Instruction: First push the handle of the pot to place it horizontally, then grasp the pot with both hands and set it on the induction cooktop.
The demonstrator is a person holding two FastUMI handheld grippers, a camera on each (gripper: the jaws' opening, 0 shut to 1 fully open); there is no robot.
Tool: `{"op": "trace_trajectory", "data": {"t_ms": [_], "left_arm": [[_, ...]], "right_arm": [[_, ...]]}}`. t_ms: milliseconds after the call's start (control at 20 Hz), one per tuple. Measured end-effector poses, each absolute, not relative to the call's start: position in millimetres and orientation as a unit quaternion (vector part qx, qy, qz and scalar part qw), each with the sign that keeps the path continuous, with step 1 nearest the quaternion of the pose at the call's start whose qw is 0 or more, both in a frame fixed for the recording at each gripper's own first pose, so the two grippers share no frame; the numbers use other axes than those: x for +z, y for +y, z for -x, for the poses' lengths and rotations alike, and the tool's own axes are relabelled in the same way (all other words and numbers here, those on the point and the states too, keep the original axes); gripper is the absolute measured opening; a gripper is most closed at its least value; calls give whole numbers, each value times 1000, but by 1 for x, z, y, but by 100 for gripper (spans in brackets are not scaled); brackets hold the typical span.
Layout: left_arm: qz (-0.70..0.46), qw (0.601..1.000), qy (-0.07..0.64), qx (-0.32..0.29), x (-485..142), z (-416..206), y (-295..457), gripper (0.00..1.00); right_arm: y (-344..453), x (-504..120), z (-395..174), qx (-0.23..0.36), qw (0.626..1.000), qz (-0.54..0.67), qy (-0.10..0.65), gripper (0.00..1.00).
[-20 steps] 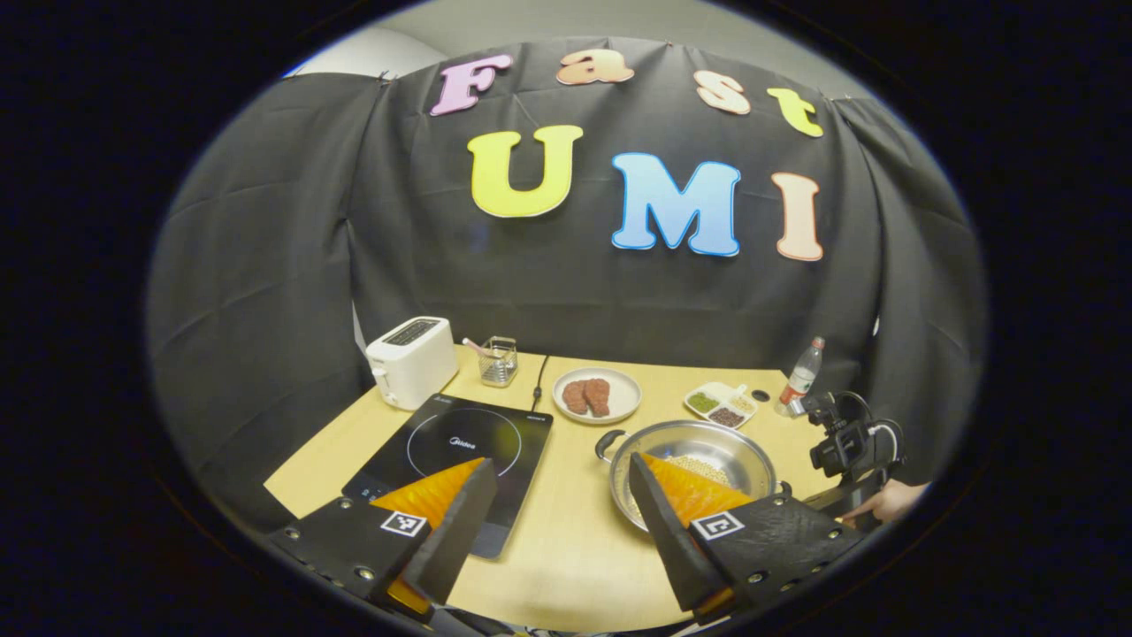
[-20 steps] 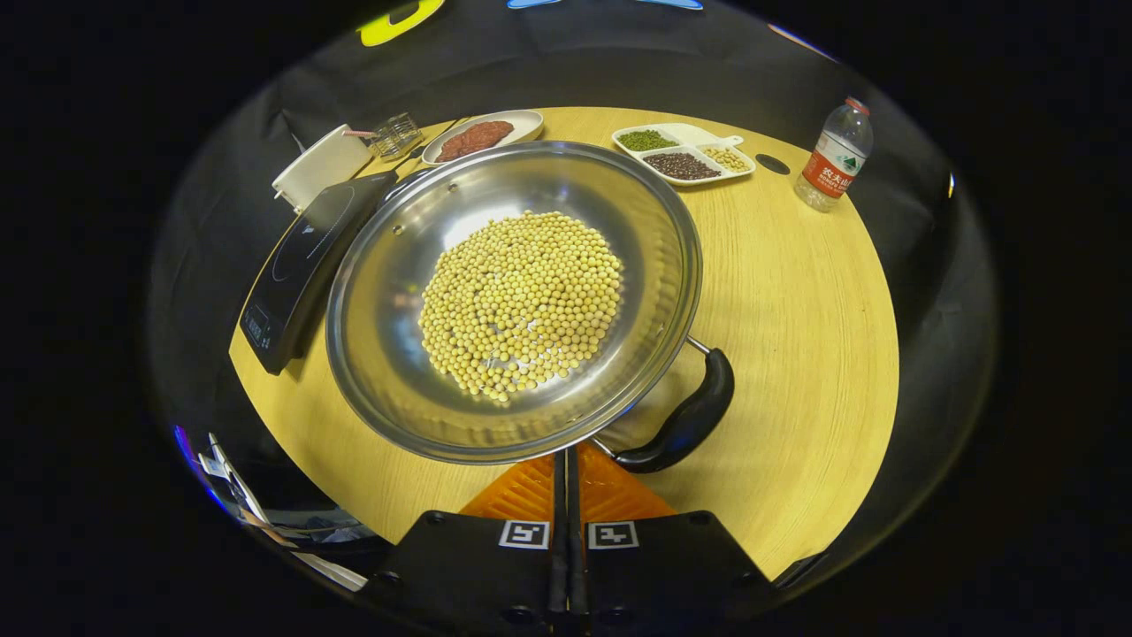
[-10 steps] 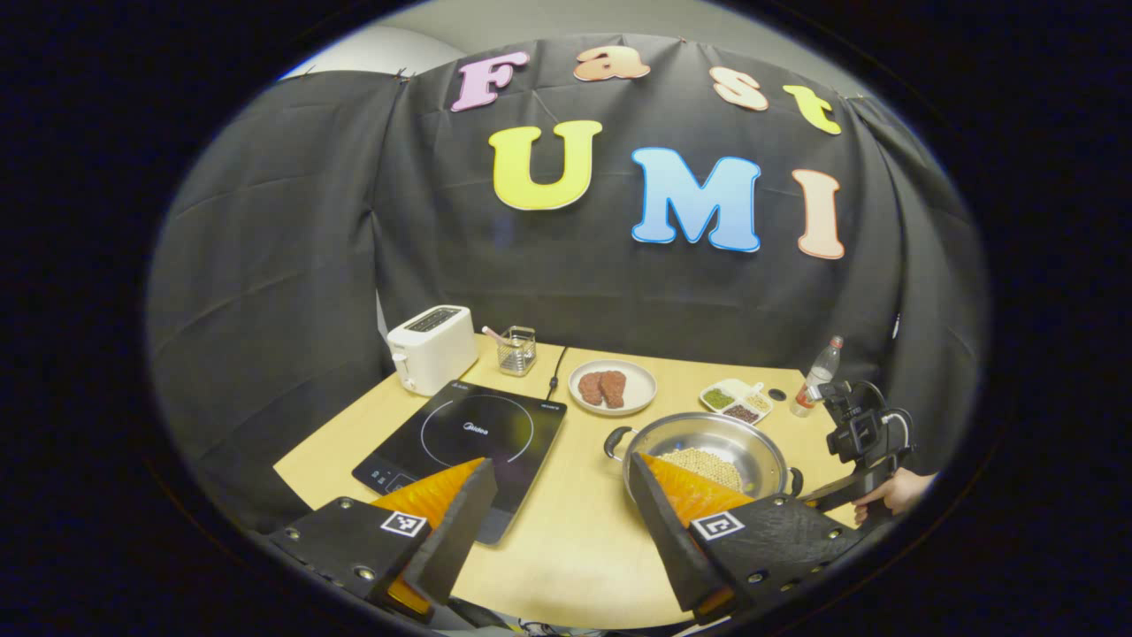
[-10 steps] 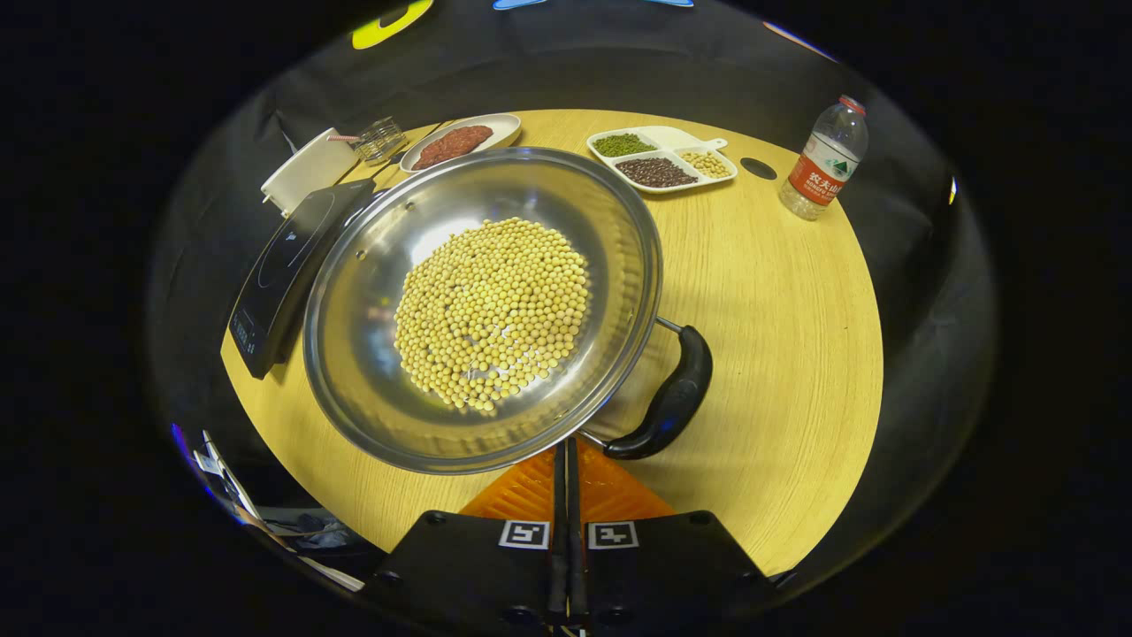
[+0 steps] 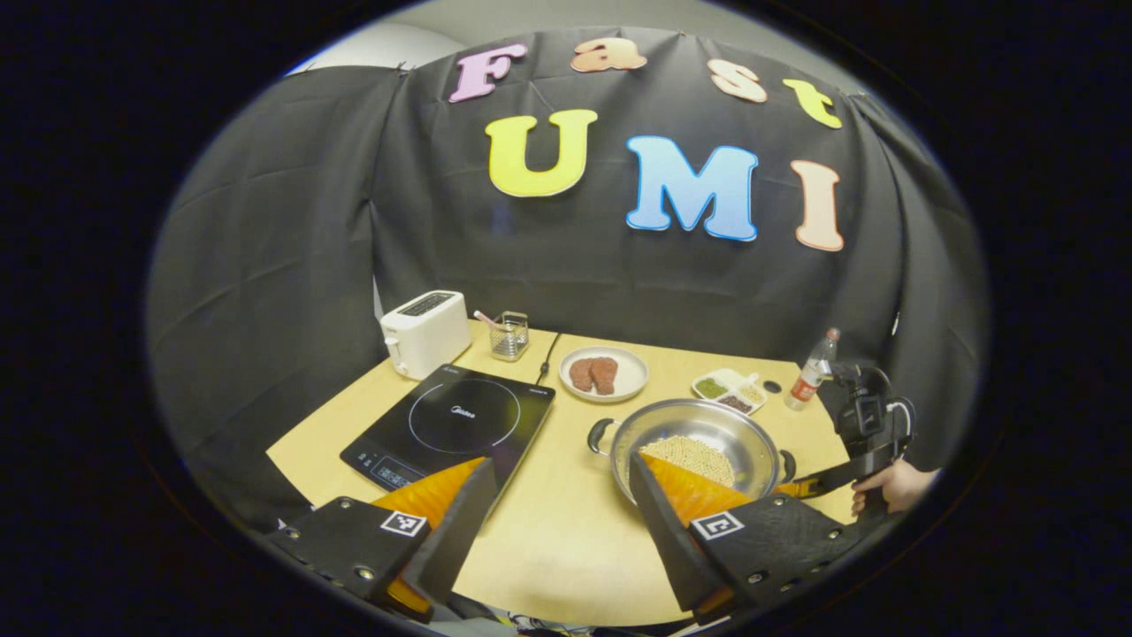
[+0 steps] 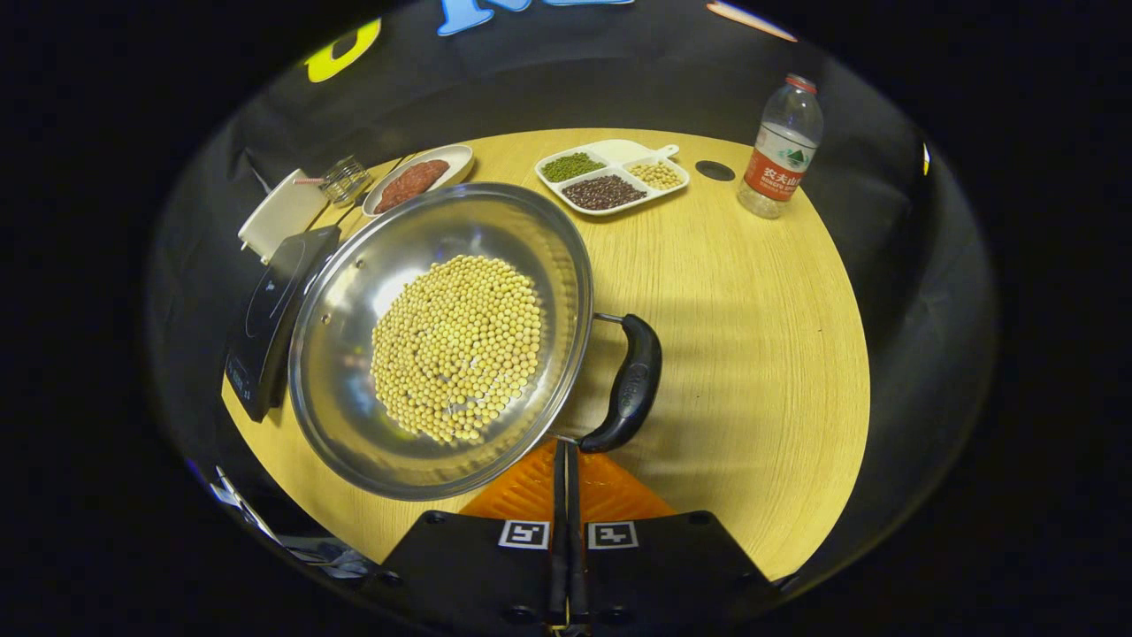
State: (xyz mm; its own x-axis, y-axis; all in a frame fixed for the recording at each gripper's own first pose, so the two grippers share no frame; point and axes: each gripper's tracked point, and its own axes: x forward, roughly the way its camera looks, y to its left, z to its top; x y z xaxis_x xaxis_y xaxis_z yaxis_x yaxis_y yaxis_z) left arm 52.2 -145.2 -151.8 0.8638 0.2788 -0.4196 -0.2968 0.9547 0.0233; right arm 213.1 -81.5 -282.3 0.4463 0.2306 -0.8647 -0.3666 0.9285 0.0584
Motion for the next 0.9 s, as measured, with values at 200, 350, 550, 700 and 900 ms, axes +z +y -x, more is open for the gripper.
{"op": "trace_trajectory", "data": {"t_ms": [200,350,550,700,900], "left_arm": [[26,965,220,141,-158,-58,-157,93],[35,963,222,145,-159,-58,-154,88],[52,963,226,138,-167,-59,-142,88],[51,963,230,131,-172,-69,-122,93],[55,964,233,112,-176,-88,-97,93]], "right_arm": [[-84,-281,-222,168,855,50,487,0],[-86,-279,-225,164,860,45,481,2],[-89,-268,-219,151,867,32,473,2],[-95,-248,-217,139,884,22,446,26],[-94,-224,-212,126,898,-8,421,100]]}}
